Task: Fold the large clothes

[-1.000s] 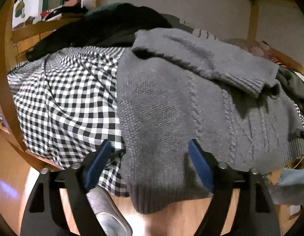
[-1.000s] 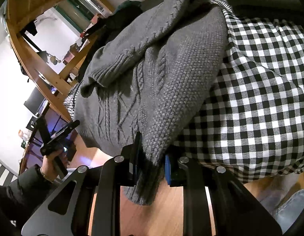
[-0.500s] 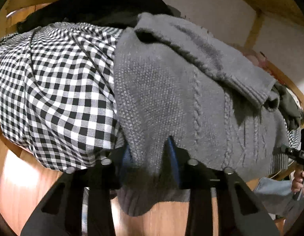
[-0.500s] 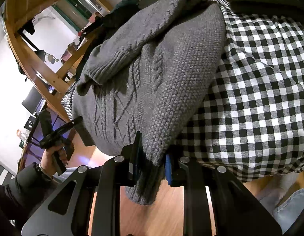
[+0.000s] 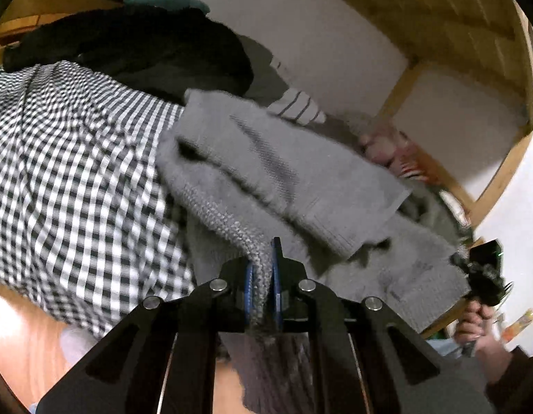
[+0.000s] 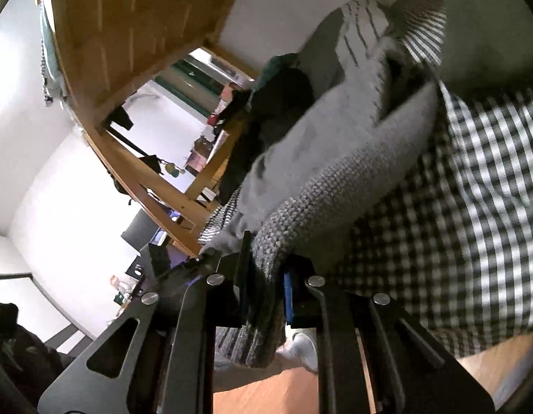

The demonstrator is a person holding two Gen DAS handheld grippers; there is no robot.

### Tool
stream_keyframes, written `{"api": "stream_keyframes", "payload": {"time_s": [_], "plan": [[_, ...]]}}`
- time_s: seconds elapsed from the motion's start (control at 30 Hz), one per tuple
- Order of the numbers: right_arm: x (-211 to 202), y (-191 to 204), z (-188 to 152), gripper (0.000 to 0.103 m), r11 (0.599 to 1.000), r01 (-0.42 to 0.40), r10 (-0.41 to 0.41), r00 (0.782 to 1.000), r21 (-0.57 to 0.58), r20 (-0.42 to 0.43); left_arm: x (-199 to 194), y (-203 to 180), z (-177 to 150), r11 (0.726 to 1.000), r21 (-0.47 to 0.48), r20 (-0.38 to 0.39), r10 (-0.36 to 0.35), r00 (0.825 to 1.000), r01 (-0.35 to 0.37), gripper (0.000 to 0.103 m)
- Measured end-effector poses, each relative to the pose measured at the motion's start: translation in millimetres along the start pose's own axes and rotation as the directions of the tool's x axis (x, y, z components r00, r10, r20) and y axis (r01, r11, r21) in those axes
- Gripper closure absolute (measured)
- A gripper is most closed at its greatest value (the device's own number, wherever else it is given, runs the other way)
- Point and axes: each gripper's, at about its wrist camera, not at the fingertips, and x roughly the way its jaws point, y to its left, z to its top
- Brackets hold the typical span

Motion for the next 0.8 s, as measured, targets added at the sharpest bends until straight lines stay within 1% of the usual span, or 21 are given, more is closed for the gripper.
{"api": "stream_keyframes", "payload": {"time_s": [0.1, 0.17, 0.23, 0.33, 0.4, 0.43, 0.53, 0.63, 0.67, 0.73, 0.8], "plan": [[0.7, 6.2, 18.3, 0.088, 1.0, -0.023, 0.023, 1.0, -0.019, 0.001, -4.6, 2.0, 21.7, 0.999, -0.01, 0.024, -0.05, 0.998, 0.05, 0.095], [-0.8, 6.1, 35.0, 0.088, 0.999, -0.039, 0.039, 0.999, -0.02, 0.012, -6.3, 0.7, 37.2, 0.998, 0.005, 0.035, -0.067, 0.997, 0.067, 0.095], [-2.3, 6.7, 46.1, 0.088, 0.999, -0.036, 0.037, 0.999, -0.029, 0.017, -5.9, -3.3, 45.3, 0.997, 0.026, 0.035, -0.07, 0.997, 0.07, 0.095], [-0.3, 7.7, 72.3, 0.088, 0.999, -0.024, 0.025, 0.999, -0.048, 0.026, -0.3, -10.0, 65.6, 0.996, 0.06, 0.038, -0.075, 0.996, 0.073, 0.095], [2.8, 10.4, 90.5, 0.088, 0.998, -0.012, 0.014, 0.999, -0.063, 0.033, 6.0, -11.6, 82.4, 0.994, 0.063, 0.045, -0.088, 0.995, 0.085, 0.095], [4.7, 11.6, 99.5, 0.088, 0.997, -0.007, 0.01, 0.999, -0.071, 0.036, 4.4, -15.9, 85.8, 0.994, 0.066, 0.051, -0.09, 0.995, 0.087, 0.095], [10.3, 12.3, 132.0, 0.088, 0.997, 0.016, -0.011, 0.998, -0.079, 0.058, 15.5, -20.2, 110.4, 0.993, 0.081, 0.059, -0.086, 0.995, 0.081, 0.095], [21.8, 11.9, 166.0, 0.089, 0.995, 0.072, -0.068, 0.996, -0.074, 0.062, 33.7, -21.5, 142.4, 0.994, 0.09, 0.055, -0.067, 0.996, 0.061, 0.095], [29.0, 8.0, 181.5, 0.089, 0.992, 0.109, -0.106, 0.993, -0.059, 0.06, 38.6, -21.2, 150.2, 0.994, 0.095, 0.052, -0.056, 0.997, 0.051, 0.095], [40.9, -2.7, 204.3, 0.089, 0.988, 0.152, -0.151, 0.987, -0.016, 0.056, 57.5, -15.5, 172.6, 0.996, 0.087, 0.042, -0.031, 0.999, 0.027, 0.095], [58.6, -25.0, 234.1, 0.089, 0.978, 0.187, -0.193, 0.98, 0.091, 0.051, 79.0, -3.8, 194.6, 0.999, 0.05, 0.027, -0.014, 1.0, 0.013, 0.095]]}}
